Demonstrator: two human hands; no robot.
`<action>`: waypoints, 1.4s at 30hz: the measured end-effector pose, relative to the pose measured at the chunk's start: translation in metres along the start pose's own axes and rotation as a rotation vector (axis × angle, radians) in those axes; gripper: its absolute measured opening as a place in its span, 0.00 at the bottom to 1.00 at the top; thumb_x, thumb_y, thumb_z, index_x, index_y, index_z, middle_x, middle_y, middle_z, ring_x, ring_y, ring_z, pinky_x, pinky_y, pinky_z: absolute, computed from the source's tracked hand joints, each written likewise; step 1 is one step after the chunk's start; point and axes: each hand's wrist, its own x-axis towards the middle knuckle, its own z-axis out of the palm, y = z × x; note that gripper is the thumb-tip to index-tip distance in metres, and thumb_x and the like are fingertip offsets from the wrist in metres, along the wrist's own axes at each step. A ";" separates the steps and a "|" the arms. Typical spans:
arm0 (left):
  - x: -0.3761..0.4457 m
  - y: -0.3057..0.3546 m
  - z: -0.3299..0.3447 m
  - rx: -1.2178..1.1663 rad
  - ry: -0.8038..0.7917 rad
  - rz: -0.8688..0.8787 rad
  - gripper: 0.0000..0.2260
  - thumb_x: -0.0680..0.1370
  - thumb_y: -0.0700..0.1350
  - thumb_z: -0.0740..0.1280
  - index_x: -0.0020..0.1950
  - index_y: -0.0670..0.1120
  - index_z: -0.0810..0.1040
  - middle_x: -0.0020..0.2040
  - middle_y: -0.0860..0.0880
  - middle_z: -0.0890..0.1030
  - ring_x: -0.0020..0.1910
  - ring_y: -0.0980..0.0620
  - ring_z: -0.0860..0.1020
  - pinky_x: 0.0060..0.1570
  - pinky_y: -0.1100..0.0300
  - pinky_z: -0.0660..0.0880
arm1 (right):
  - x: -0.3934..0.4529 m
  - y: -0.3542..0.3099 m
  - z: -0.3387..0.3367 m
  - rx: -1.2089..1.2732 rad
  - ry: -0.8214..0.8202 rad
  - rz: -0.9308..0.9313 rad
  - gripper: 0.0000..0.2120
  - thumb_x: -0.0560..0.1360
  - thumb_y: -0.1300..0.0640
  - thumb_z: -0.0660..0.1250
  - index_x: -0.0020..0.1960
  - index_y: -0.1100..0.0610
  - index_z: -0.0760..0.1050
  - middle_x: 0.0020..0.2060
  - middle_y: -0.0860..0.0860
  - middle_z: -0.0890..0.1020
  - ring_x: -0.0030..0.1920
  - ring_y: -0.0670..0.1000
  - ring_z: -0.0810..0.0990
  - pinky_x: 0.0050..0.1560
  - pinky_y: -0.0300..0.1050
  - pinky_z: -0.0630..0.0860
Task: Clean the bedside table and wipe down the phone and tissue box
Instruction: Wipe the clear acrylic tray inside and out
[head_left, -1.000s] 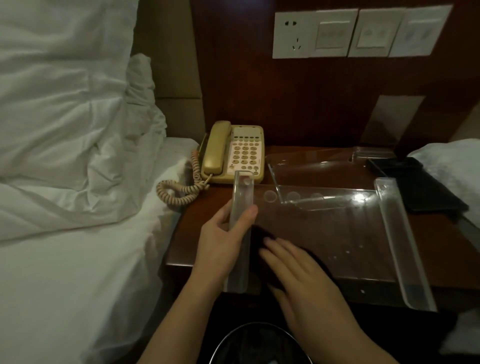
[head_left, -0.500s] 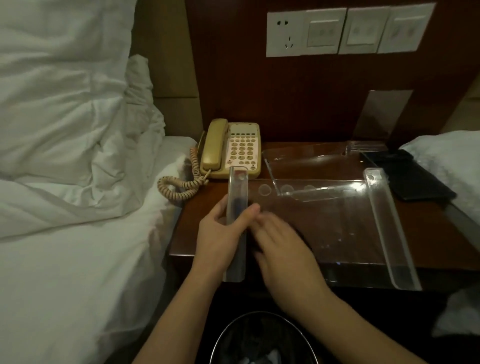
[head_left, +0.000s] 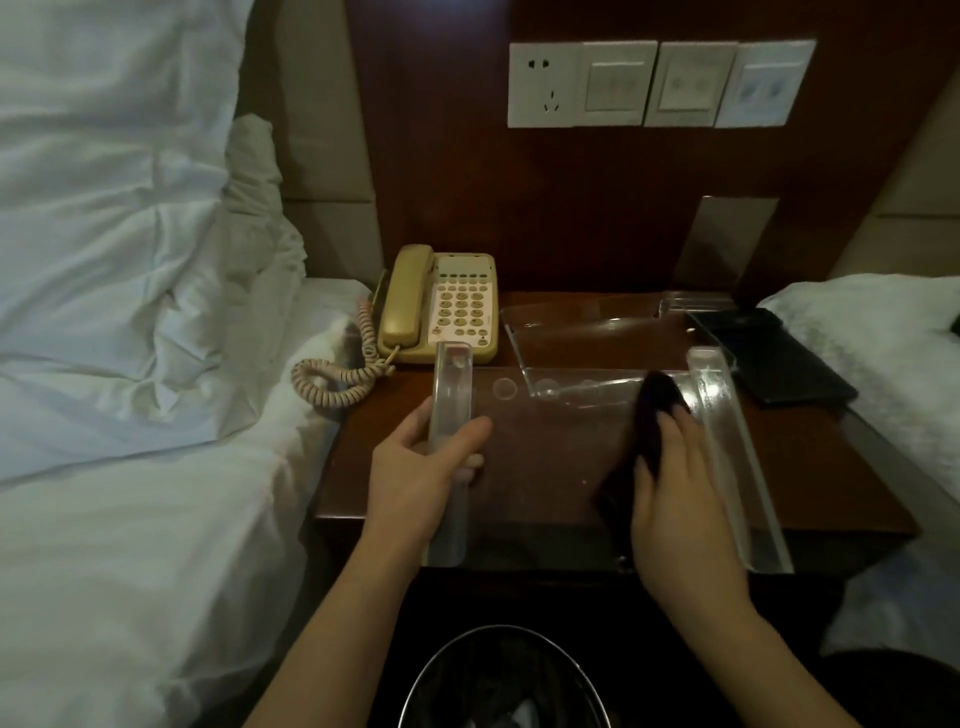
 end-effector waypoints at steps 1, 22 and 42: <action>0.000 0.000 -0.001 0.010 -0.010 0.003 0.34 0.68 0.51 0.80 0.72 0.46 0.75 0.47 0.47 0.88 0.43 0.49 0.87 0.42 0.62 0.82 | -0.010 0.005 -0.001 0.004 0.003 0.042 0.26 0.81 0.53 0.55 0.79 0.55 0.57 0.79 0.52 0.59 0.79 0.53 0.56 0.76 0.59 0.61; -0.006 0.001 0.003 0.011 0.051 0.040 0.30 0.71 0.50 0.78 0.72 0.48 0.76 0.52 0.49 0.86 0.44 0.55 0.85 0.38 0.67 0.79 | -0.059 -0.056 0.026 -0.148 -0.124 -0.320 0.36 0.64 0.51 0.78 0.70 0.58 0.73 0.69 0.56 0.75 0.70 0.57 0.72 0.72 0.52 0.61; -0.003 -0.003 0.005 0.039 -0.078 0.084 0.21 0.74 0.48 0.74 0.67 0.47 0.81 0.47 0.53 0.88 0.45 0.59 0.85 0.39 0.70 0.78 | 0.026 -0.082 0.032 0.045 -0.110 -0.414 0.27 0.81 0.52 0.61 0.78 0.54 0.60 0.78 0.51 0.62 0.79 0.51 0.55 0.76 0.45 0.43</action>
